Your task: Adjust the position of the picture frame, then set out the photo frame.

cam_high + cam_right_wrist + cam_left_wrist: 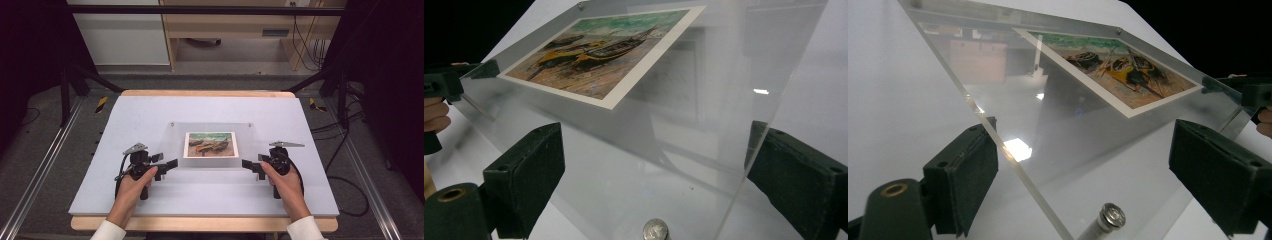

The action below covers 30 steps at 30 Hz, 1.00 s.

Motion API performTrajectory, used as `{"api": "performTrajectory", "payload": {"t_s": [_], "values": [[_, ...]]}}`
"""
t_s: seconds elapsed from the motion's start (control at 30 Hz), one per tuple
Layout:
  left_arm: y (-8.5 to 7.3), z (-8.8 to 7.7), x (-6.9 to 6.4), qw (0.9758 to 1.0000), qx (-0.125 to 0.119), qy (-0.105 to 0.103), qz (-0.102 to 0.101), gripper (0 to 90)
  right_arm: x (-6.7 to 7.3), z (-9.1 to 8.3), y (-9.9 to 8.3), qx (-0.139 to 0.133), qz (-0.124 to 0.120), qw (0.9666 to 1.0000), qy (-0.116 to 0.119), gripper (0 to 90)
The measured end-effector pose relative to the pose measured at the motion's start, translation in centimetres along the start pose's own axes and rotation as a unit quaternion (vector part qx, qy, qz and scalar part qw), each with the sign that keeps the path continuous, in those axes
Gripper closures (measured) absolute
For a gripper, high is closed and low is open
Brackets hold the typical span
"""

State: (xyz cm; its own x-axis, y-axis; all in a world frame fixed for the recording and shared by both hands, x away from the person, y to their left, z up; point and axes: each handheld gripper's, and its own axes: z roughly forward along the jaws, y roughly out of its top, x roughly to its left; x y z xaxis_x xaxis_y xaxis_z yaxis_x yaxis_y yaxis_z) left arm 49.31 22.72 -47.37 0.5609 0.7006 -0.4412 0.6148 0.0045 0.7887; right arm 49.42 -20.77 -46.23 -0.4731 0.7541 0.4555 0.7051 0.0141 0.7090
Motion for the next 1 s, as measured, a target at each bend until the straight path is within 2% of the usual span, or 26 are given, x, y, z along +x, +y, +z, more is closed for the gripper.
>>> {"api": "performTrajectory", "payload": {"t_s": [0.4,1.0], "values": [[0.14,-0.09,-0.06,1.0000,0.006,0.005,0.003,12.4,0.16,-0.05,0.22,0.009,-0.005,0.9999,-0.006,10.6],[0.52,-0.38,-0.24,0.9997,0.020,0.013,-0.004,16.5,0.26,-0.07,0.44,0.018,-0.005,0.9998,-0.009,10.9]]}}
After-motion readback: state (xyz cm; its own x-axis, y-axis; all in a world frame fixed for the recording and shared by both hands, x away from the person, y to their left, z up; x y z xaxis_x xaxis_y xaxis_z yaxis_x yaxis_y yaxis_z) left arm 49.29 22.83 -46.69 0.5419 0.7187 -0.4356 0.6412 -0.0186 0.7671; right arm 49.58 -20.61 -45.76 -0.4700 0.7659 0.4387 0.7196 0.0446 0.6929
